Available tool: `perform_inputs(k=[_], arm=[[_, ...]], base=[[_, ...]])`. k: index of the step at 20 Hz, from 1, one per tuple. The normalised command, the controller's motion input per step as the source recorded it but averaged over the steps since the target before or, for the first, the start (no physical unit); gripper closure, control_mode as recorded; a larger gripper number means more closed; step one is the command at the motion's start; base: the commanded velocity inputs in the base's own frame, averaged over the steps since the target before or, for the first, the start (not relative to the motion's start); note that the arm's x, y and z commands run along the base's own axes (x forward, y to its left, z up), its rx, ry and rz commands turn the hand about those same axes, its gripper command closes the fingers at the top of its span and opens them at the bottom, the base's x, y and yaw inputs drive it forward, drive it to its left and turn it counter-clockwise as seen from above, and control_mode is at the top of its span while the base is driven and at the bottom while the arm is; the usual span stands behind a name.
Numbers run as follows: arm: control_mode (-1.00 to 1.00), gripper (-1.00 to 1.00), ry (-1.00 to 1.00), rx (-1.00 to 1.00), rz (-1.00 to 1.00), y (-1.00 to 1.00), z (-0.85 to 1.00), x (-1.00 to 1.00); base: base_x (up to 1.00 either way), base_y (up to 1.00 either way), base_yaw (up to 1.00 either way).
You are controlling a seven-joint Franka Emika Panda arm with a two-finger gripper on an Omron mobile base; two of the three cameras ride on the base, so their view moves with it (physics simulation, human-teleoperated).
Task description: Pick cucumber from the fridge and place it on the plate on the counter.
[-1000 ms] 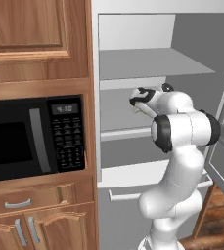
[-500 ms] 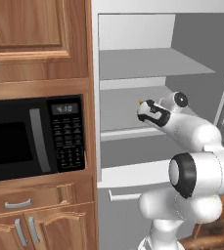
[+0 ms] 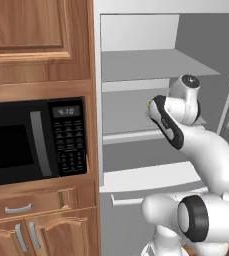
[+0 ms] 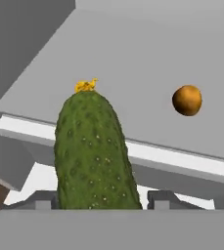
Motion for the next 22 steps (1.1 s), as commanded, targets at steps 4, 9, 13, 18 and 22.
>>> perform_inputs(k=[4, 9, 13, 18, 22], arm=[[-1.00, 1.00, 0.66, 0.16, -0.07, 0.04, 0.52, -0.31], [-1.00, 1.00, 0.22, 0.01, -0.43, 0.22, -0.09, -0.77], [-1.00, 1.00, -0.04, 0.00, -0.56, 0.12, -0.31, -1.00], [-1.00, 1.00, -0.15, -0.01, -0.60, 0.03, -0.36, -0.89], [-1.00, 1.00, -0.10, -0.01, -0.03, 0.03, -0.03, -0.51]], base=[[0.00, 0.00, 0.00], [0.00, 0.00, 0.00], [0.00, 0.00, 0.00], [0.00, 0.00, 0.00], [0.00, 0.00, 0.00]])
